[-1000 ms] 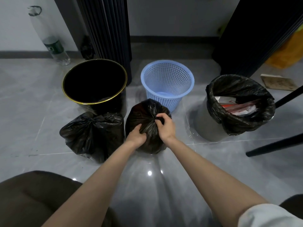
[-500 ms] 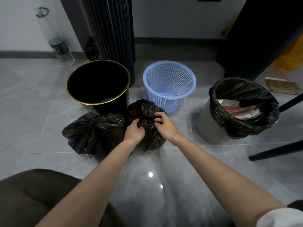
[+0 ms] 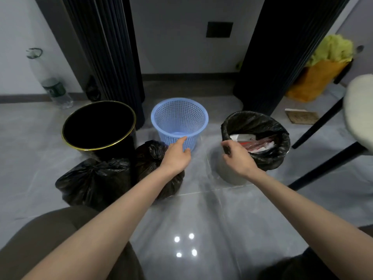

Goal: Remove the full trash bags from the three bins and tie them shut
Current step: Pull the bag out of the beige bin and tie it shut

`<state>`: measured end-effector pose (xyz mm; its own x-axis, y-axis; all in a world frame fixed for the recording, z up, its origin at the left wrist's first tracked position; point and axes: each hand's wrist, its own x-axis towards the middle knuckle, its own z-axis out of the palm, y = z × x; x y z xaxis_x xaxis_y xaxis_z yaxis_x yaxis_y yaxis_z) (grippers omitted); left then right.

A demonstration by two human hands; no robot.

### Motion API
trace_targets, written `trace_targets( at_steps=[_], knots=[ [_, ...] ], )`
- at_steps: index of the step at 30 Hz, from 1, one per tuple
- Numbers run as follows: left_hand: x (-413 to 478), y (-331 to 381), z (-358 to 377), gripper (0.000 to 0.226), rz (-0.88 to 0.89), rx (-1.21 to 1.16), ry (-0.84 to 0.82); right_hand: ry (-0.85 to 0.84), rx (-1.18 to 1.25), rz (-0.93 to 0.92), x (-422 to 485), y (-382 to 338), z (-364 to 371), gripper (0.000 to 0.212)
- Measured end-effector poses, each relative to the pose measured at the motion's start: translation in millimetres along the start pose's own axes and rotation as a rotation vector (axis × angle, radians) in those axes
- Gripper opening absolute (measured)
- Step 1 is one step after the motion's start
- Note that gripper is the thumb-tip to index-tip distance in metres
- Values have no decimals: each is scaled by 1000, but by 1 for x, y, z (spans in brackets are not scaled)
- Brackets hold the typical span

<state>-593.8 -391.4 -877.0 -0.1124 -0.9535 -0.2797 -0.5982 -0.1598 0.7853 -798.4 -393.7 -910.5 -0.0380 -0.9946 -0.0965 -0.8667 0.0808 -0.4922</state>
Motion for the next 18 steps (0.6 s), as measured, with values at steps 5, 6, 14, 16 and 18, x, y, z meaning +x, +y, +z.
trace_targets(
  at_steps=[5,6,14,16,18],
  knots=[
    [-9,36,15,51,86,-31,-76,26,-29,139,-5,46,-21,43],
    [-10,41,18,51,97,-26,-83,29,-32,163,-6,53,-24,42],
    [-7,54,29,48,107,17,-103,-8,-90,213,-2,73,-22,50],
    [-4,52,32,48,113,53,-102,-26,-148,213,0,74,-17,47],
    [-3,50,36,48,119,102,-121,7,-193,193,2,76,-14,41]
  ],
)
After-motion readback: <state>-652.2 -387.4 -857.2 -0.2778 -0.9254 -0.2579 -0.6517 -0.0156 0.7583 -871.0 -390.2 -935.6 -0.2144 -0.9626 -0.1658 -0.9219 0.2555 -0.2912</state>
